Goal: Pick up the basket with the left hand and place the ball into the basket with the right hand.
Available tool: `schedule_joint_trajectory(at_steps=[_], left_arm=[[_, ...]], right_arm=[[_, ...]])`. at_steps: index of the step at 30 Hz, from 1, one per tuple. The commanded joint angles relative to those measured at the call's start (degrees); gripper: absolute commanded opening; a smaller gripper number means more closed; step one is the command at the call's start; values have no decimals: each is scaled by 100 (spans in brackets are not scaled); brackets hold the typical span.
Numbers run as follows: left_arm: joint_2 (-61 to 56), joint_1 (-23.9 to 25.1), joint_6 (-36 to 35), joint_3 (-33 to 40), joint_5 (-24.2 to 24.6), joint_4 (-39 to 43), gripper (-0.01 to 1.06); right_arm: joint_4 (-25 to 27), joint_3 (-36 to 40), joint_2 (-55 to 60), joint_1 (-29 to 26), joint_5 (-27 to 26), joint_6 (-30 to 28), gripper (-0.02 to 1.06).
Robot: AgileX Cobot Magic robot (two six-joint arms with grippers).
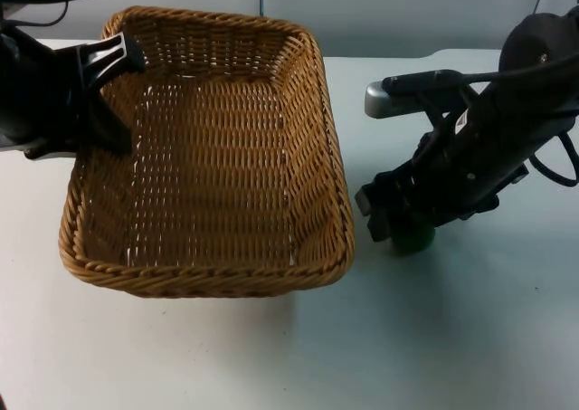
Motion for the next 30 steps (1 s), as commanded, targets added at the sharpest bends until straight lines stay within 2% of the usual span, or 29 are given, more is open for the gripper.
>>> schedule_joint_trajectory(at_steps=[1,6,7,8,9,12,15,18,19,23,24,26,27,28,29,30], left_arm=[[-96,1,-18,1,32,-81,0],[-96,1,-18,1,32,-81,0],[-96,1,-18,1,32,-81,0],[-96,1,-18,1,32,-81,0],[-96,1,-18,1,32,-81,0],[-96,1,-18,1,32,-81,0],[-96,1,-18,1,32,-81,0],[-96,1,-18,1,17,-81,0],[-96,1,-18,1,17,-81,0],[-96,1,-18,1,-131,-81,0],[-96,1,-18,1,-131,-81,0],[-96,1,-18,1,-209,-81,0],[-96,1,-18,1,-232,-81,0],[-96,1,-18,1,-232,-81,0],[-96,1,-18,1,-232,-81,0],[-96,1,-18,1,-232,-81,0]], right_arm=[[-8,-41,-1,18,-3,46,67],[4,-41,-1,18,48,181,66],[-7,-41,-1,18,37,181,64],[-7,-41,-1,18,-27,181,57],[-7,-41,-1,18,-27,181,57],[-47,-41,-1,18,-366,134,0],[-71,-103,-45,-12,-605,19,0],[-493,-573,-305,-223,-376,17,0],[-493,-573,-305,-223,-376,17,0],[-854,-1830,-1009,-700,376,157,0],[-854,-1830,-1009,-700,376,157,0],[-468,-2405,-1211,-729,1021,18,0],[-67,-2700,-1266,-712,1533,-309,0],[410,-2911,-1265,-628,2107,-891,0],[410,-2911,-1265,-628,2107,-891,0],[1040,-3104,-1265,-560,2699,-1405,0]])
